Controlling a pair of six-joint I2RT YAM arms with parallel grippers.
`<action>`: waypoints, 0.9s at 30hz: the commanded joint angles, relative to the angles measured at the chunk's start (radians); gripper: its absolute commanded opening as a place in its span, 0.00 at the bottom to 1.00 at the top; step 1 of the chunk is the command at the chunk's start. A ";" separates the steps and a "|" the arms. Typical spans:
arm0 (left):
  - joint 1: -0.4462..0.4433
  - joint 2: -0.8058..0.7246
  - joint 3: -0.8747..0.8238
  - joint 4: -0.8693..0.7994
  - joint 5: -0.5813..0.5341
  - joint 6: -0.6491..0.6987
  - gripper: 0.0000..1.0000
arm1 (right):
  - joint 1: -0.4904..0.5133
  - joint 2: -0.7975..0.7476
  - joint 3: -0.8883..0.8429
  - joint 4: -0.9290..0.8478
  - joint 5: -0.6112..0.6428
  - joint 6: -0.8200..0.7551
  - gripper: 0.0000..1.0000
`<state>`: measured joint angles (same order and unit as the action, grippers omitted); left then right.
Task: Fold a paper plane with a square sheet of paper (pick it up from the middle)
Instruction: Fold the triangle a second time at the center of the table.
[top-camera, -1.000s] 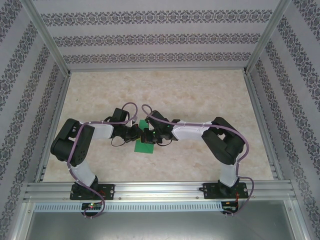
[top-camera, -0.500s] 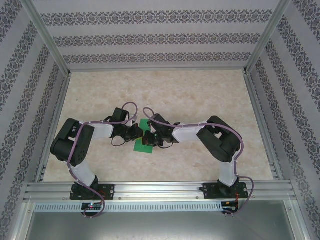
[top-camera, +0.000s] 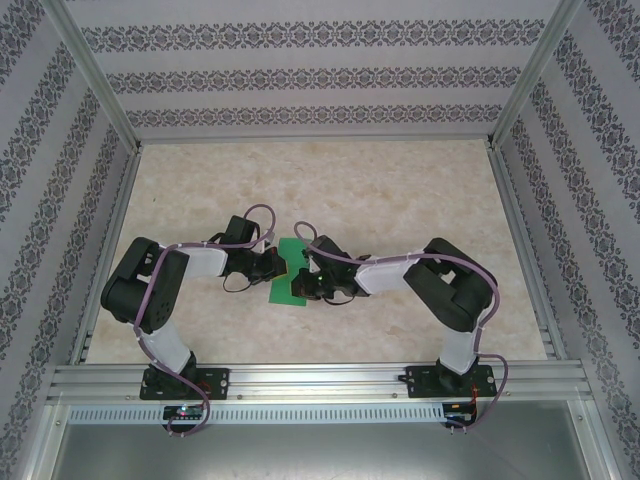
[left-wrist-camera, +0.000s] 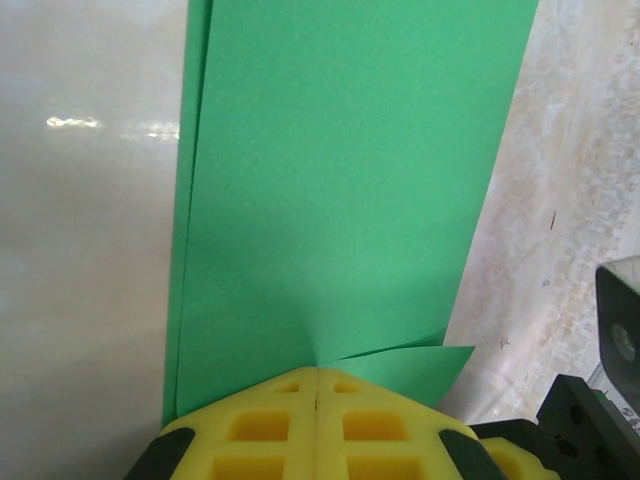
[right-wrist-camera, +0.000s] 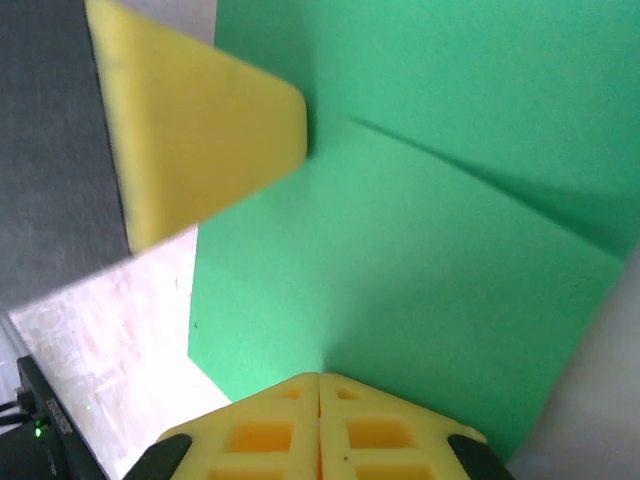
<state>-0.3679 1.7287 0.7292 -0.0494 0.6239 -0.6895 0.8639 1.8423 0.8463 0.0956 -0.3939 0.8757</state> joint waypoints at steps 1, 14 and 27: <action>-0.003 0.037 -0.025 -0.082 -0.143 -0.011 0.02 | 0.019 -0.020 -0.079 -0.059 -0.031 0.018 0.08; -0.003 0.030 -0.024 -0.069 -0.114 -0.028 0.03 | 0.026 -0.161 -0.042 -0.116 0.031 -0.008 0.10; -0.004 0.019 0.002 -0.124 -0.110 -0.113 0.01 | 0.029 0.044 0.098 0.028 0.141 0.209 0.05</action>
<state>-0.3679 1.7279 0.7403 -0.0715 0.6186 -0.7757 0.8883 1.8538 0.9215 0.0982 -0.3099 1.0248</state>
